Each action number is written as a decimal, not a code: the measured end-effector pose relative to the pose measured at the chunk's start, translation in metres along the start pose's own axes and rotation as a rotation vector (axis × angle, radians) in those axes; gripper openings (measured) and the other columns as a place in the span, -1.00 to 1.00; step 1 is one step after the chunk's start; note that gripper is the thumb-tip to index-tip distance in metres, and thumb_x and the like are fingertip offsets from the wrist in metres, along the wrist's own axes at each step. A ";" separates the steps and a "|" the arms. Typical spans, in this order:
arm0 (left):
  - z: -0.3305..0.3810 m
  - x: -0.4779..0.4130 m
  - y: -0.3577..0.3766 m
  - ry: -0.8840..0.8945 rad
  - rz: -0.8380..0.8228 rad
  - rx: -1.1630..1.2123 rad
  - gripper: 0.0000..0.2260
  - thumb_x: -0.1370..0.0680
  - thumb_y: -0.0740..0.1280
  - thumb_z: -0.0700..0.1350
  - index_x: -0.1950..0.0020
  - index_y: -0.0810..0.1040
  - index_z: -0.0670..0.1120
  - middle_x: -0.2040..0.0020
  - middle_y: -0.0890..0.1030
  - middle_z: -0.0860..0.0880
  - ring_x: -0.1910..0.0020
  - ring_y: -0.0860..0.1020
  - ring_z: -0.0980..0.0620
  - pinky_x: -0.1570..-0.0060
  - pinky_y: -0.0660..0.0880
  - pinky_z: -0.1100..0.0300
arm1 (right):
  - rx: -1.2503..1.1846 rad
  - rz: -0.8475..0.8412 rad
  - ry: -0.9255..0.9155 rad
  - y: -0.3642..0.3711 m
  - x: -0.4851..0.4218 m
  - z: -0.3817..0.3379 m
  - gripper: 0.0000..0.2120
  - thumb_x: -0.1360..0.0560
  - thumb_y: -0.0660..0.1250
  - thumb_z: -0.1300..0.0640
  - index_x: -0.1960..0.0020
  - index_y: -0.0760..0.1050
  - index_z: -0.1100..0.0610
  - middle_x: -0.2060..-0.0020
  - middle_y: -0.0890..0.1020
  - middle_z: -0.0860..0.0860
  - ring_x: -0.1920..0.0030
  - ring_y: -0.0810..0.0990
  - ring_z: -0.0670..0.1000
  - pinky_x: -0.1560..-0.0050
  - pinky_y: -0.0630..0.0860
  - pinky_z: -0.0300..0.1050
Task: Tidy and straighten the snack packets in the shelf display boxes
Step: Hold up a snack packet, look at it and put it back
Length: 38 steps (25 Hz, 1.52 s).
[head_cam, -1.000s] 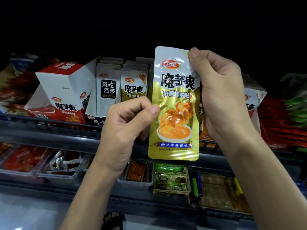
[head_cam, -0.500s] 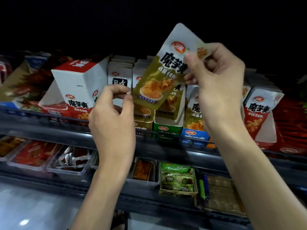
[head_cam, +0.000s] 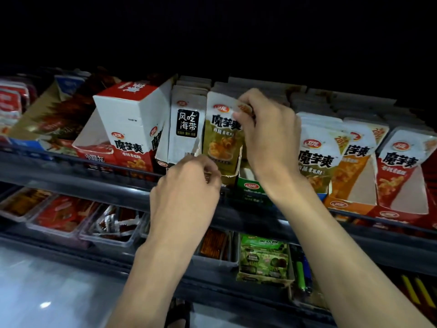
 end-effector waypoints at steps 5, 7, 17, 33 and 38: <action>-0.002 0.000 0.001 -0.009 -0.036 -0.010 -0.90 -0.59 0.25 0.02 -0.02 0.55 0.15 0.05 0.48 0.16 0.15 0.43 0.04 0.15 0.35 0.14 | 0.013 -0.101 -0.001 0.027 0.007 0.006 -0.63 -0.51 0.39 0.31 -0.26 0.45 0.08 -0.08 0.61 0.05 0.06 0.65 0.10 0.15 0.60 0.10; -0.003 0.000 0.001 -0.007 -0.044 -0.003 -0.91 -0.59 0.25 0.03 -0.02 0.55 0.15 0.00 0.52 0.16 0.14 0.45 0.04 0.15 0.36 0.14 | -0.002 -0.149 0.021 0.032 0.009 0.009 -0.39 -0.48 0.36 0.42 -0.41 0.30 0.02 -0.19 0.48 0.08 0.16 0.62 0.04 0.19 0.61 0.04; -0.003 -0.003 0.005 0.022 -0.032 0.027 -0.87 -0.58 0.27 0.06 -0.10 0.55 0.14 0.08 0.55 0.13 0.16 0.48 0.05 0.17 0.37 0.13 | 0.182 -0.099 -0.044 0.014 0.006 -0.004 -0.62 -0.51 0.40 0.24 -0.31 0.48 0.12 -0.23 0.43 0.11 -0.13 0.50 0.08 -0.10 0.48 -0.05; 0.021 0.003 0.028 0.270 -0.127 0.072 -0.77 -0.57 0.31 0.09 -0.21 0.48 0.11 0.20 0.47 0.12 0.13 0.57 0.02 0.08 0.56 0.04 | 0.535 -0.094 -0.022 -0.018 0.000 0.047 -0.71 -0.54 0.37 0.06 -0.21 0.52 0.14 -0.08 0.60 0.14 -0.15 0.51 0.20 -0.18 0.34 0.09; 0.023 0.004 0.028 0.251 -0.095 0.070 -0.77 -0.58 0.30 0.09 -0.22 0.47 0.13 -0.01 0.60 0.12 0.12 0.58 0.05 0.08 0.56 0.05 | 0.426 -0.066 -0.059 -0.020 0.003 0.050 -0.80 -0.59 0.32 0.07 -0.08 0.60 0.18 -0.02 0.58 0.13 -0.10 0.49 0.17 -0.17 0.31 0.04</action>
Point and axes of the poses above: each hand's wrist, its own x-axis away from the middle knuckle, its own y-axis out of the palm, z = x × y, the point moved 8 cm from there along -x, towards the middle knuckle
